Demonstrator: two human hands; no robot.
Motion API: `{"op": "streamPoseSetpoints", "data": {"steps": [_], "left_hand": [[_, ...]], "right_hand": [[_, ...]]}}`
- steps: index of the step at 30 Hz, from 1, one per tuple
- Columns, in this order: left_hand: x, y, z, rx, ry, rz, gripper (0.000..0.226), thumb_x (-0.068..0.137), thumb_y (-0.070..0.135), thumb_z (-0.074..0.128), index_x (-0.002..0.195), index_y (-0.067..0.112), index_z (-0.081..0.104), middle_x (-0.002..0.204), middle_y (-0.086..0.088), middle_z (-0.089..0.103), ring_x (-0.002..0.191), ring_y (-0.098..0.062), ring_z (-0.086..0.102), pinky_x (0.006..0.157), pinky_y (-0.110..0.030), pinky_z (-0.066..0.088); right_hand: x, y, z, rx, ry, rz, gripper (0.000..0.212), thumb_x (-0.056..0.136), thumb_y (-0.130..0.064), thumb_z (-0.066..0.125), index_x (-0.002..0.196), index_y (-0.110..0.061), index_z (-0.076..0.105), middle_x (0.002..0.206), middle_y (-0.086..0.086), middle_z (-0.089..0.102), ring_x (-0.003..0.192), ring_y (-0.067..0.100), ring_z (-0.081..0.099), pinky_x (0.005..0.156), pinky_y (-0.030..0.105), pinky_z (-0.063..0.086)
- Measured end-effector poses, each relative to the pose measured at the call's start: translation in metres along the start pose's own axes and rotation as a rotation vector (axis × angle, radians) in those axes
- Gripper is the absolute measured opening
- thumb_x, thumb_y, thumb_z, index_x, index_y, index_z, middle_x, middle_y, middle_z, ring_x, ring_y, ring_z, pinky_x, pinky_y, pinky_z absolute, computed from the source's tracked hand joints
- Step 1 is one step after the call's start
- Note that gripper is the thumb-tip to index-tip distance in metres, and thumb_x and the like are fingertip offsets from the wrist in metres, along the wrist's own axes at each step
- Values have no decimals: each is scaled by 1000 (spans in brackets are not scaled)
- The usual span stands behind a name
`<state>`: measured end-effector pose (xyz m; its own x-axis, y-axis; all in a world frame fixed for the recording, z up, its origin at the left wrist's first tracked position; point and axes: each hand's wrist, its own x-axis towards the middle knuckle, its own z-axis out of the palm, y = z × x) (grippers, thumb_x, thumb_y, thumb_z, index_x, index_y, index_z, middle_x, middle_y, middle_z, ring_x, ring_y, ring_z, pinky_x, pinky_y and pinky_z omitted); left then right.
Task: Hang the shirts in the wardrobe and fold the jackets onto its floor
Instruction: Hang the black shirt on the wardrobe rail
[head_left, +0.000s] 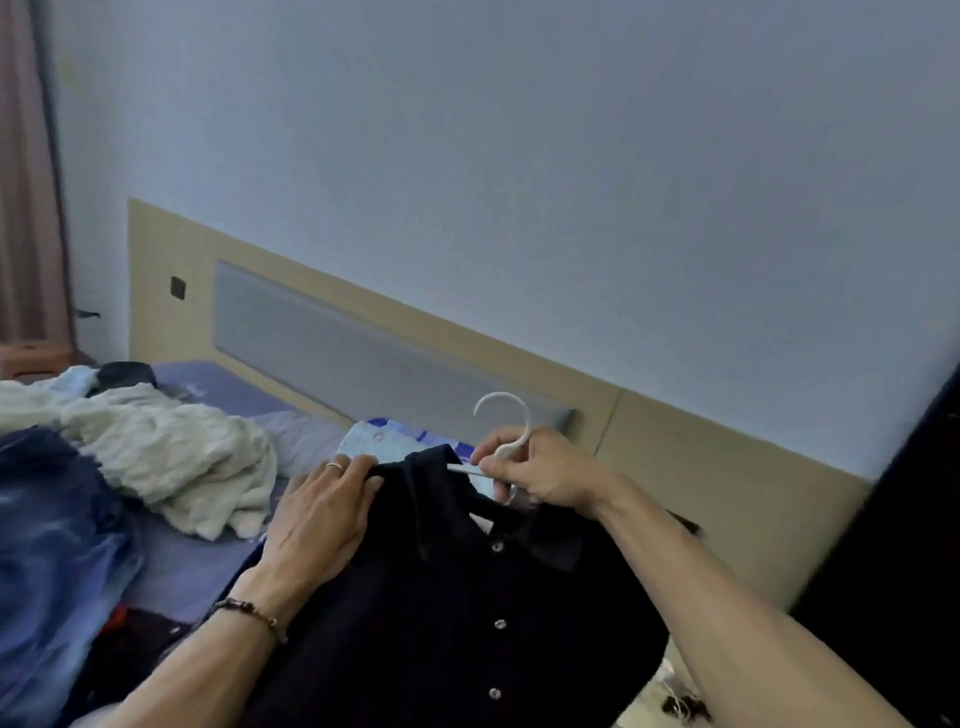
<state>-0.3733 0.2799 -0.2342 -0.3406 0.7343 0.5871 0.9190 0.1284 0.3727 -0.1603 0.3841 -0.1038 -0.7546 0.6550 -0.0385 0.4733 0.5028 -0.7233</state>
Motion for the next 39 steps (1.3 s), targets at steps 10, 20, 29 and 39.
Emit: {"op": "streamPoseSetpoints", "data": {"steps": [10,20,29,39], "left_hand": [[89,241,0,-573,-332,424,61,94,62,38,140,24,49,128,5,55,122,-13,52,103,-28,39],[139,355,6,-884,-563,547,48,83,9,58,125,28,50,119,15,60,105,-9,63,87,-26,54],[218,480,66,-788,-174,596,27,96,14,57,103,37,44,105,15,60,62,2,57,57,-10,39],[281,677,174,-744,14,759,30,98,28,51,126,39,50,104,10,69,91,-17,65,77,-34,50]], "right_hand": [[-73,-6,-123,501,983,403,13,94,-1,42,94,-2,56,67,10,49,55,17,41,43,24,35],[-112,3,-237,831,1400,281,19,94,0,31,105,-6,46,82,13,54,68,23,53,71,37,52],[-154,100,-371,536,1431,182,27,82,6,40,94,3,64,82,16,69,83,34,72,83,51,58],[-244,221,-536,237,1699,152,16,91,-11,65,77,-8,74,57,0,68,54,14,71,57,19,54]]}}
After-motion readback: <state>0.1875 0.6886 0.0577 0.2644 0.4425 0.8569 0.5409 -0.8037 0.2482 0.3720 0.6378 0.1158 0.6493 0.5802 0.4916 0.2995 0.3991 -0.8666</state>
